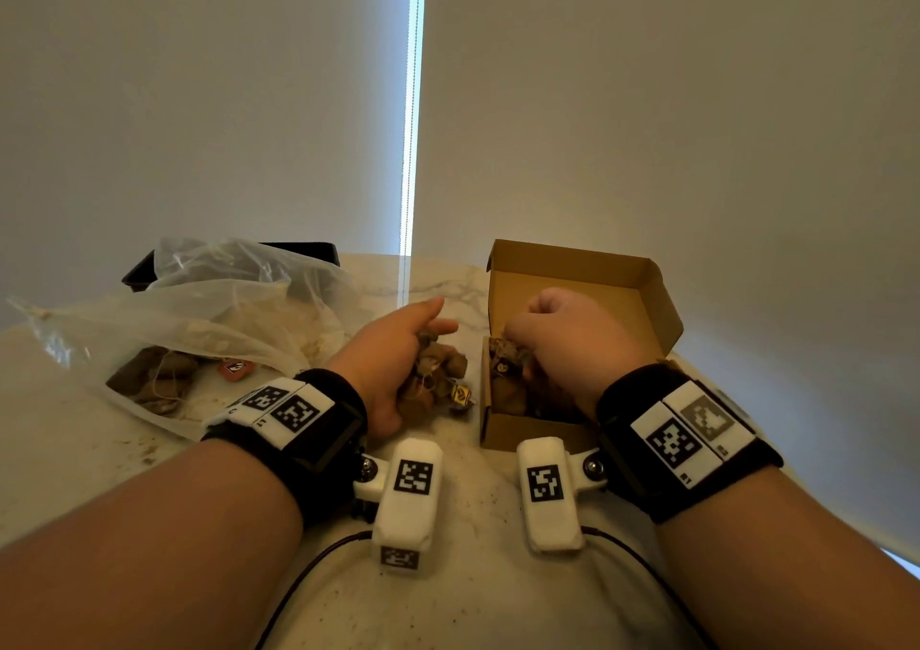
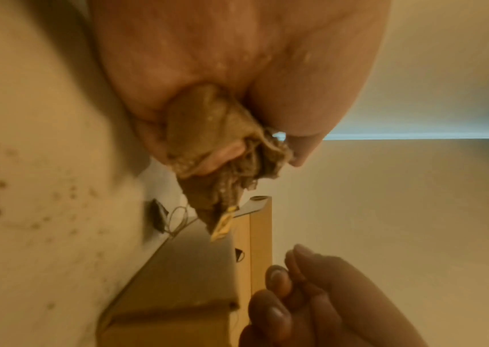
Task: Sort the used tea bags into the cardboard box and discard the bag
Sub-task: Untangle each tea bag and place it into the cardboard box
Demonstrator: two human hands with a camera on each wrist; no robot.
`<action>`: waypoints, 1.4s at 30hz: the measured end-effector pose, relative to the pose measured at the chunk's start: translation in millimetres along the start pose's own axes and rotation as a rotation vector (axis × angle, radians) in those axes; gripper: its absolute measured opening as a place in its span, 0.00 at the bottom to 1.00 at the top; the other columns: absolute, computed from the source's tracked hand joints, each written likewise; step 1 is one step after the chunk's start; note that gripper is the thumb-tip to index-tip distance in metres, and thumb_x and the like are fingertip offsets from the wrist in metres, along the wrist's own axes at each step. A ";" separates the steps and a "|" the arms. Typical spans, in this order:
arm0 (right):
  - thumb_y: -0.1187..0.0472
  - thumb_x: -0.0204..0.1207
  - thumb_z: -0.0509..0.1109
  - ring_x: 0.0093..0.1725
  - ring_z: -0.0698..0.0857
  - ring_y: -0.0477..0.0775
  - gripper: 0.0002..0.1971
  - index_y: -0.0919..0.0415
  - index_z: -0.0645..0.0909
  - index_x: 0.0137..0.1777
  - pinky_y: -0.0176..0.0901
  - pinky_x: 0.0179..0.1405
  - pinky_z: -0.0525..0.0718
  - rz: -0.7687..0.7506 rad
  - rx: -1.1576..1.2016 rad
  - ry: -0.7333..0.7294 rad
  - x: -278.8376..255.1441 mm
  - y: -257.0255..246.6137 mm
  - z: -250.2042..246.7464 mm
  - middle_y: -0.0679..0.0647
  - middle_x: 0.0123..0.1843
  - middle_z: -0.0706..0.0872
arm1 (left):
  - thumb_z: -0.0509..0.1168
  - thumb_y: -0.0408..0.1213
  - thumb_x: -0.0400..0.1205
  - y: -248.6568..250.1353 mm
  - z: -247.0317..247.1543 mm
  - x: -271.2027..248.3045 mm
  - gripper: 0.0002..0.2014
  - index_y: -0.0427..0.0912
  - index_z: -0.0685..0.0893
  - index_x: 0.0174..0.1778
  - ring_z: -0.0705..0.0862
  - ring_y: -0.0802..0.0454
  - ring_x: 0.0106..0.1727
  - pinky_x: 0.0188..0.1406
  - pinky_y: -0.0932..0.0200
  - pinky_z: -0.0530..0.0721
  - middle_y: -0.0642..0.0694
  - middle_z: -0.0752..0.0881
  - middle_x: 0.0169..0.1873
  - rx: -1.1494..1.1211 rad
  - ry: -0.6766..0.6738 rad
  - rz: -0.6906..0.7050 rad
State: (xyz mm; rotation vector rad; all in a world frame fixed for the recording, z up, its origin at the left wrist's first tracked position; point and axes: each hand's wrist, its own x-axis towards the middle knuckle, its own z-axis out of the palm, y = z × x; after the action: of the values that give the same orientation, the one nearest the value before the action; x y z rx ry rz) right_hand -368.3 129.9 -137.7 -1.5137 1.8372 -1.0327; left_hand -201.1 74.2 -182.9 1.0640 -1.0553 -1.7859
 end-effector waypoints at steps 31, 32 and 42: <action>0.64 0.75 0.78 0.46 0.91 0.43 0.13 0.46 0.91 0.54 0.43 0.51 0.89 -0.260 0.031 -0.282 -5.6 -3.0 34.6 0.45 0.48 0.93 | 0.45 0.67 0.87 -10.6 1.2 -16.2 0.36 0.39 0.85 0.63 0.92 0.37 0.45 0.43 0.44 0.91 0.33 0.92 0.46 -0.039 -0.079 0.100; 0.63 0.75 0.79 0.45 0.91 0.41 0.11 0.46 0.92 0.52 0.42 0.51 0.89 -0.260 0.022 -0.271 -6.1 -2.8 35.4 0.43 0.47 0.93 | 0.46 0.66 0.87 -9.8 1.9 -16.8 0.36 0.38 0.85 0.61 0.92 0.42 0.36 0.33 0.52 0.89 0.36 0.91 0.39 -0.039 -0.084 0.093; 0.60 0.79 0.74 0.33 0.87 0.37 0.04 0.54 0.88 0.44 0.40 0.38 0.82 -0.234 0.179 -0.106 -8.9 -1.3 36.2 0.46 0.39 0.93 | 0.61 0.56 0.85 -8.3 -5.5 -10.4 0.18 0.43 0.79 0.42 0.78 0.49 0.27 0.19 0.63 0.76 0.41 0.83 0.34 -0.110 0.068 0.075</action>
State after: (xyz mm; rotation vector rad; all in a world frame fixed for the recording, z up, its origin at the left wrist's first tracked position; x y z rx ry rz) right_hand -336.6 130.6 -157.5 -1.6673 1.4794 -1.1661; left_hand -194.2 85.0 -189.4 0.9986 -0.9333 -1.7154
